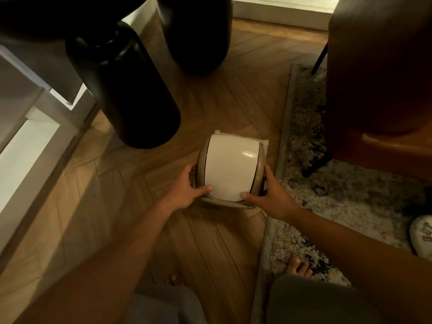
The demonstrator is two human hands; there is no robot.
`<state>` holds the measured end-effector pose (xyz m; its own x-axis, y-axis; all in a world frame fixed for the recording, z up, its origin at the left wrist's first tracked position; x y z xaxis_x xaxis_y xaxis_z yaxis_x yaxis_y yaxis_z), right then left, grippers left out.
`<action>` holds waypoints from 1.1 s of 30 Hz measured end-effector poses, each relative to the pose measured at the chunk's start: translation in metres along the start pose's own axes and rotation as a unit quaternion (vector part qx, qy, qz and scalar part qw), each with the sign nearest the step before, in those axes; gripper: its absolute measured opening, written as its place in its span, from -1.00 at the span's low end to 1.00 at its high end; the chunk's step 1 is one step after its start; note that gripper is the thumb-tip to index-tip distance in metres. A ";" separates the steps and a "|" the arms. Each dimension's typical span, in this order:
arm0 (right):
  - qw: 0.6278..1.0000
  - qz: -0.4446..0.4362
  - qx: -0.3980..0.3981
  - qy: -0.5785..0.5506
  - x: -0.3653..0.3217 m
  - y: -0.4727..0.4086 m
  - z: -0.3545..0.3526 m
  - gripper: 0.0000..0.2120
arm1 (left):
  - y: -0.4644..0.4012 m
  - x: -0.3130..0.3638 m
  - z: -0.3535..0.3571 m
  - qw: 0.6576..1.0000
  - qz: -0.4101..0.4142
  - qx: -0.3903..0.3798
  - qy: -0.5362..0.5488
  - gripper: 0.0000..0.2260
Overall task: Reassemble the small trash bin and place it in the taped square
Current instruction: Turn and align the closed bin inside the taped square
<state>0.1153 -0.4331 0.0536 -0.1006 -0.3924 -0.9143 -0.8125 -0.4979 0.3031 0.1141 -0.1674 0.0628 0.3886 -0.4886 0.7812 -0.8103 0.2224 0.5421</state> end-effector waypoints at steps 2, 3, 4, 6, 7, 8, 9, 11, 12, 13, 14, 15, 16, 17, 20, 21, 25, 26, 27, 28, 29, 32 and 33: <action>1.000 0.002 0.017 0.004 0.001 -0.002 0.000 -0.03 | -0.007 0.000 0.006 1.000 0.000 -0.010 -0.004 -0.06; 1.000 0.002 0.018 0.005 0.002 -0.003 0.000 0.00 | -0.011 0.000 0.009 1.000 0.005 -0.012 -0.008 -0.05; 1.000 0.000 0.011 0.006 0.003 -0.004 0.001 0.04 | -0.015 0.000 0.012 1.000 0.015 -0.012 -0.013 -0.06; 1.000 0.000 -0.002 0.021 0.007 -0.005 0.004 0.11 | -0.020 0.002 0.016 0.999 0.030 -0.008 -0.029 -0.12; 1.000 0.001 -0.007 0.026 0.009 -0.006 0.005 0.12 | -0.023 0.002 0.016 0.999 0.034 -0.005 -0.036 -0.16; 1.000 0.000 -0.012 0.028 0.011 -0.007 0.006 0.12 | -0.026 0.001 0.016 0.999 0.037 -0.005 -0.039 -0.18; 0.999 -0.001 -0.018 0.027 0.013 -0.009 0.006 0.13 | -0.029 0.001 0.015 0.998 0.040 -0.007 -0.037 -0.19; 0.999 0.007 -0.028 0.022 0.016 -0.015 0.002 0.17 | -0.035 -0.001 0.012 0.998 0.047 -0.007 -0.033 -0.19; 0.999 0.010 -0.029 0.020 0.018 -0.018 -0.002 0.18 | -0.038 -0.001 0.012 0.998 0.051 -0.006 -0.035 -0.19; 0.999 0.012 -0.028 0.020 0.019 -0.020 -0.007 0.19 | -0.041 0.001 0.013 0.998 0.055 -0.003 -0.036 -0.18; 0.999 0.014 -0.025 0.022 0.021 -0.023 -0.012 0.18 | -0.045 0.003 0.014 0.998 0.057 0.001 -0.036 -0.19; 1.000 0.015 -0.016 0.020 0.023 -0.026 -0.017 0.16 | -0.050 0.006 0.014 0.998 0.057 0.009 -0.036 -0.20; 1.000 0.017 -0.002 0.022 0.025 -0.028 -0.022 0.14 | -0.055 0.008 0.013 0.997 0.057 0.019 -0.040 -0.21; 0.999 0.018 0.013 0.024 0.026 -0.031 -0.027 0.12 | -0.061 0.012 0.012 0.997 0.056 0.031 -0.049 -0.21; 0.999 0.017 0.046 0.019 0.030 -0.040 -0.037 0.04 | -0.080 0.025 0.007 0.991 0.057 0.069 -0.097 -0.18; 0.998 0.018 0.053 0.018 0.032 -0.043 -0.039 0.01 | -0.085 0.029 0.006 0.990 0.052 0.077 -0.109 -0.18; 0.997 0.019 0.079 0.010 0.032 -0.058 -0.044 -0.04 | -0.106 0.044 0.001 0.989 0.057 0.087 -0.109 -0.21; 0.996 0.019 0.085 0.012 0.032 -0.061 -0.045 -0.06 | -0.111 0.046 0.000 0.988 0.058 0.085 -0.112 -0.23; 0.996 0.018 0.091 0.014 0.032 -0.063 -0.045 -0.07 | -0.115 0.047 -0.002 0.988 0.060 0.082 -0.117 -0.25; 0.995 0.019 0.096 0.017 0.032 -0.065 -0.047 -0.08 | -0.119 0.048 -0.003 0.988 0.061 0.077 -0.120 -0.26; 0.995 0.019 0.100 0.020 0.034 -0.067 -0.049 -0.09 | -0.123 0.050 -0.004 0.987 0.061 0.073 -0.126 -0.27; 0.995 0.022 0.090 0.040 0.034 -0.078 -0.063 -0.08 | -0.133 0.054 -0.008 0.985 0.061 0.066 -0.145 -0.26; 0.996 0.021 0.080 0.044 0.034 -0.084 -0.070 -0.07 | -0.136 0.056 -0.007 0.985 0.059 0.063 -0.146 -0.26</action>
<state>0.2201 -0.4588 0.0158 -0.0922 -0.4799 -0.8725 -0.8908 -0.3519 0.2877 0.2494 -0.2187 0.0345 0.1604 -0.6923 0.7036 -0.8978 0.1938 0.3954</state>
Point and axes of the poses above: each hand's wrist, its own y-axis away from the middle knuckle, its own z-axis out of the palm, x = y × z, the point moved 5 cm from there along -y, towards the middle knuckle, and after that the axes turned 13 degrees about -x, right-handed, at the moved point
